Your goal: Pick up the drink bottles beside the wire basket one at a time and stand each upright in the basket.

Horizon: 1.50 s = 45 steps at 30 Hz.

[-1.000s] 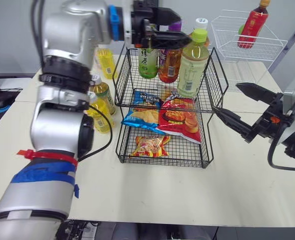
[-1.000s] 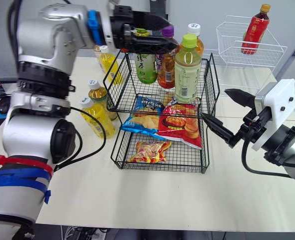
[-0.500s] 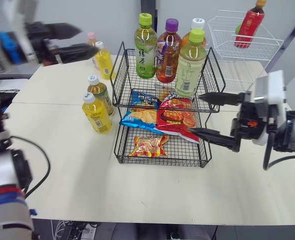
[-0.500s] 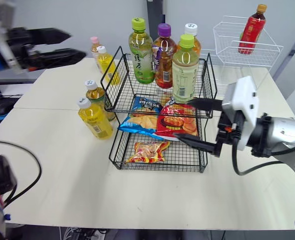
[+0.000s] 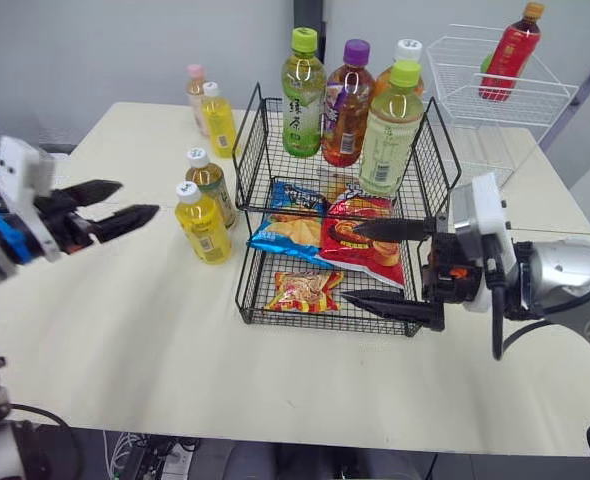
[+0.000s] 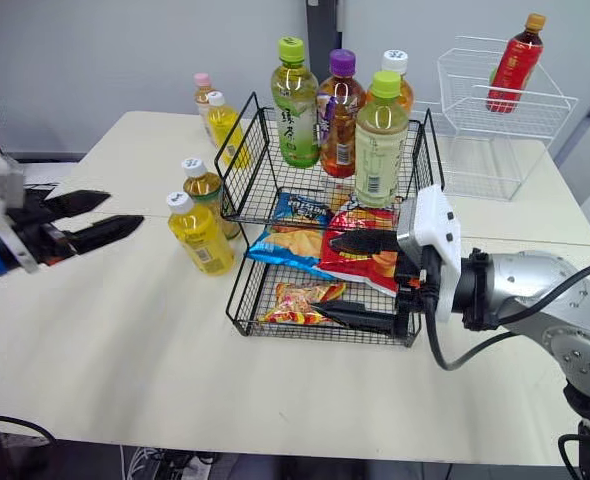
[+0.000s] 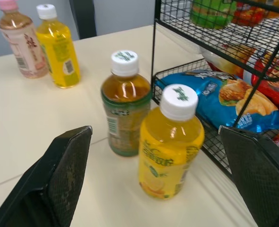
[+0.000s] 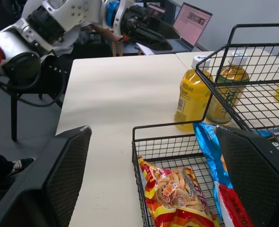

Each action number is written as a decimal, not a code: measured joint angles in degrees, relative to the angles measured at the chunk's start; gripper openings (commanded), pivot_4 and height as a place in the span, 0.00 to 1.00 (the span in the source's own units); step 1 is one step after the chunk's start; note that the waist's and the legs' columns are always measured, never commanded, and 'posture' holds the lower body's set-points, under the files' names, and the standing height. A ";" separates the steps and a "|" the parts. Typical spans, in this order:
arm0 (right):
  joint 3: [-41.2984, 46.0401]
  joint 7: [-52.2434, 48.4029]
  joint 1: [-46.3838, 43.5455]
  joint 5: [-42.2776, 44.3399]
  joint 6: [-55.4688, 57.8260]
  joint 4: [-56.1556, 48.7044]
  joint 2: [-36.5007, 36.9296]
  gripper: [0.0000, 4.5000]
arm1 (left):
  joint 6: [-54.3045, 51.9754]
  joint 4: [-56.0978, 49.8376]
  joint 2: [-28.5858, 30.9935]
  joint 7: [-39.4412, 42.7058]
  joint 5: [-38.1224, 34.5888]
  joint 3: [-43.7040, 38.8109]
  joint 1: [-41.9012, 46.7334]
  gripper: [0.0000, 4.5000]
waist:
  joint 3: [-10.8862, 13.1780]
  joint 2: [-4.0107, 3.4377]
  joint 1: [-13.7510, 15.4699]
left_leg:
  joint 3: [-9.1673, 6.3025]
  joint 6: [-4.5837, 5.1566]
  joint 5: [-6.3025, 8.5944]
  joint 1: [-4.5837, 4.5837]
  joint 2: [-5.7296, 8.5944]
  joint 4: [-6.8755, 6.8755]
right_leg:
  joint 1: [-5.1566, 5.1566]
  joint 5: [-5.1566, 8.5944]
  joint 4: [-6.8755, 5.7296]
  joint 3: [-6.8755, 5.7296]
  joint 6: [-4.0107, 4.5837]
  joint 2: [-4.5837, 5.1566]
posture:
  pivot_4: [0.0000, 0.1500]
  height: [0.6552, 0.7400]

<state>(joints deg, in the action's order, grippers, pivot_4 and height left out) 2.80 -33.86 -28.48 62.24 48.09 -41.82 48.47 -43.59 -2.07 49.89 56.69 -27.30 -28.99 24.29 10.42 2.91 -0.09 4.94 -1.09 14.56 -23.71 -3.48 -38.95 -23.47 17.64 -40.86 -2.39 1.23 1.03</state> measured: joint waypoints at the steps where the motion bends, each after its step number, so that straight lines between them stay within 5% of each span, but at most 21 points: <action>1: 0.28 0.82 0.76 0.45 0.17 -0.72 -0.04 1.00 | 0.03 -1.27 -1.52 -1.87 -0.37 0.00 0.05 0.99 | -0.01 0.01 0.05 | -0.01 0.01 0.01 0.01 0.00 0.00 | 0.02 0.00 0.00 0.00 0.00 0.00 | 1.00 1.00; 8: 2.76 5.82 3.37 3.24 1.16 -3.50 0.26 1.00 | 1.66 -4.23 -10.96 -15.57 0.82 5.18 4.35 0.99 | -0.03 0.04 0.02 | -0.02 0.03 0.02 0.11 0.02 0.00 | 0.13 -0.03 0.00 0.00 0.01 -0.01 | 1.00 1.00; 16: 3.26 9.20 4.70 5.85 1.18 -5.00 0.62 1.00 | 4.28 -0.90 -13.73 -21.64 3.17 10.84 6.12 0.99 | -0.03 0.04 -0.20 | 0.00 0.02 0.01 0.18 0.01 0.08 | 0.15 -0.02 0.01 0.02 0.01 -0.05 | 1.00 1.00; 19: 3.33 9.82 4.76 6.68 1.17 -5.33 0.74 1.00 | 4.25 -0.46 -13.73 -22.40 3.16 11.30 6.12 0.86 | -0.03 0.04 -0.20 | 0.00 0.03 0.01 0.18 0.01 0.08 | 0.16 -0.02 0.01 0.02 0.01 -0.05 | 1.00 1.00; 26: 3.73 11.43 4.85 7.06 0.98 -5.35 0.77 1.00 | 2.66 -0.77 -13.70 -22.31 1.70 11.71 6.11 0.39 | -0.03 0.04 -0.14 | 0.00 0.02 0.01 0.19 0.01 0.08 | 0.16 -0.02 0.01 0.02 0.01 -0.05 | 1.00 1.00; 28: 4.01 11.58 4.87 7.12 0.84 -5.45 0.77 1.00 | 2.47 -0.95 -13.08 -22.44 1.63 11.58 6.11 0.30 | -0.03 0.04 -0.13 | 0.00 0.02 0.01 0.21 0.01 0.08 | 0.19 -0.01 0.02 0.02 0.00 -0.04 | 1.00 1.00; 36: 8.48 11.60 7.40 8.38 -0.21 -6.18 3.18 1.00 | -5.59 -4.26 -6.13 -16.74 -5.18 11.06 7.57 0.30 | 0.01 0.09 -0.11 | -0.02 -0.09 -0.05 0.14 0.01 0.09 | 0.17 -0.01 0.12 -0.02 -0.01 -0.05 | 1.00 1.00; 45: 15.74 11.34 13.36 11.40 -1.35 -7.44 7.53 1.00 | -8.29 9.01 5.05 -9.28 -6.82 15.61 36.47 0.30 | 0.04 0.15 0.06 | -0.04 -0.02 -0.01 0.14 0.06 0.10 | 0.18 0.13 0.15 -0.04 -0.26 -0.06 | 1.00 1.00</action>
<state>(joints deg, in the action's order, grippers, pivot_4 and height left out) 18.55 -22.52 -15.12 73.64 46.74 -49.26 56.00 -51.88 6.94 54.95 47.41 -34.12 -13.38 60.76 10.47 3.06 -0.02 4.90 -1.11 14.55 -23.57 -3.43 -38.85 -23.30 17.77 -40.72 -2.43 0.97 0.97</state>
